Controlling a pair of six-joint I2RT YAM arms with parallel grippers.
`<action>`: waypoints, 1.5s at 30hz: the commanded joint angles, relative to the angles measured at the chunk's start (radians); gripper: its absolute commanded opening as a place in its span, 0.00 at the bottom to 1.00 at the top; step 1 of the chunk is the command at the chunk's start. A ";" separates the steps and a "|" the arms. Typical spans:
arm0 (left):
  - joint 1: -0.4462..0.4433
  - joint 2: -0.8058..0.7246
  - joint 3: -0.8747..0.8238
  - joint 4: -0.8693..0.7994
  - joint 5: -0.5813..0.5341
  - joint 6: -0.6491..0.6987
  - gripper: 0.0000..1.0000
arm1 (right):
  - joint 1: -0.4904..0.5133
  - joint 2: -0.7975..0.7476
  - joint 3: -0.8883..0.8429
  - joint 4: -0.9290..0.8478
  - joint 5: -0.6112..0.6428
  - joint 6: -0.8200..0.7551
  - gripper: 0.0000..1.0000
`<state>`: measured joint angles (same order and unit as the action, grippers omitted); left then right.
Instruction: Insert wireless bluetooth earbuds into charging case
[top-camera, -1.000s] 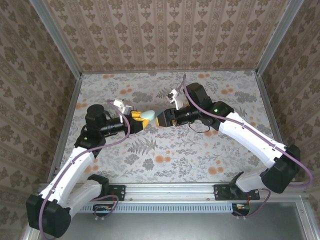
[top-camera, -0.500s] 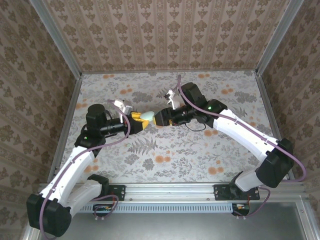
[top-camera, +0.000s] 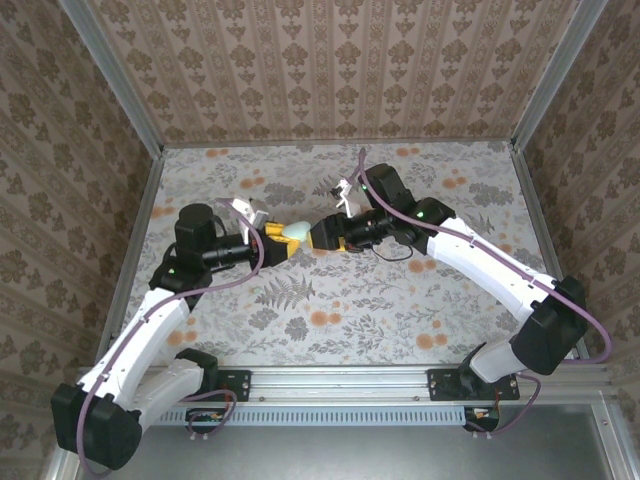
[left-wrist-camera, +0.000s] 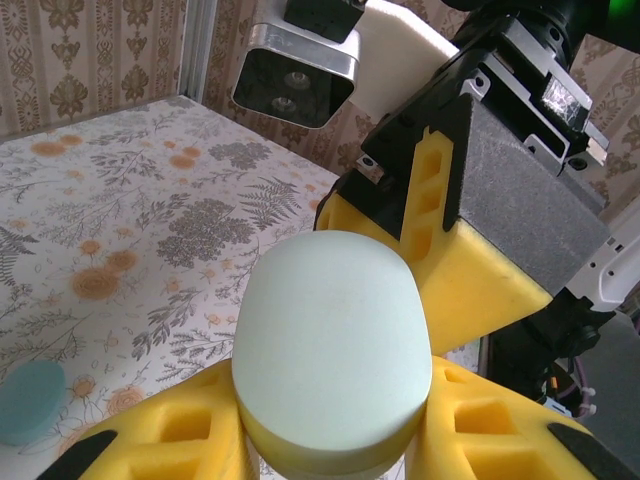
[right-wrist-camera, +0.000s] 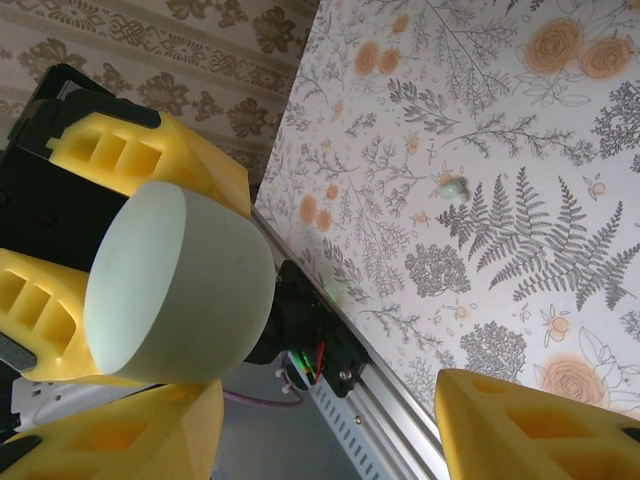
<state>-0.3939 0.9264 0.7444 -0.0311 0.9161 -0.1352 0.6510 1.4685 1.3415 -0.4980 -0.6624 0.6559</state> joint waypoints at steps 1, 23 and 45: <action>-0.039 0.016 0.015 -0.082 0.056 0.045 0.14 | -0.014 -0.004 0.003 0.138 -0.032 0.058 0.60; -0.044 0.038 0.048 -0.124 0.149 0.085 0.13 | -0.080 -0.151 -0.137 0.235 -0.140 -0.112 0.63; -0.045 0.071 0.097 -0.174 0.248 0.083 0.14 | 0.019 -0.130 -0.066 0.052 -0.072 -0.497 0.66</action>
<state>-0.4343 0.9943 0.8097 -0.1986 1.1233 -0.0586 0.6632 1.3350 1.2415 -0.4309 -0.7555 0.1852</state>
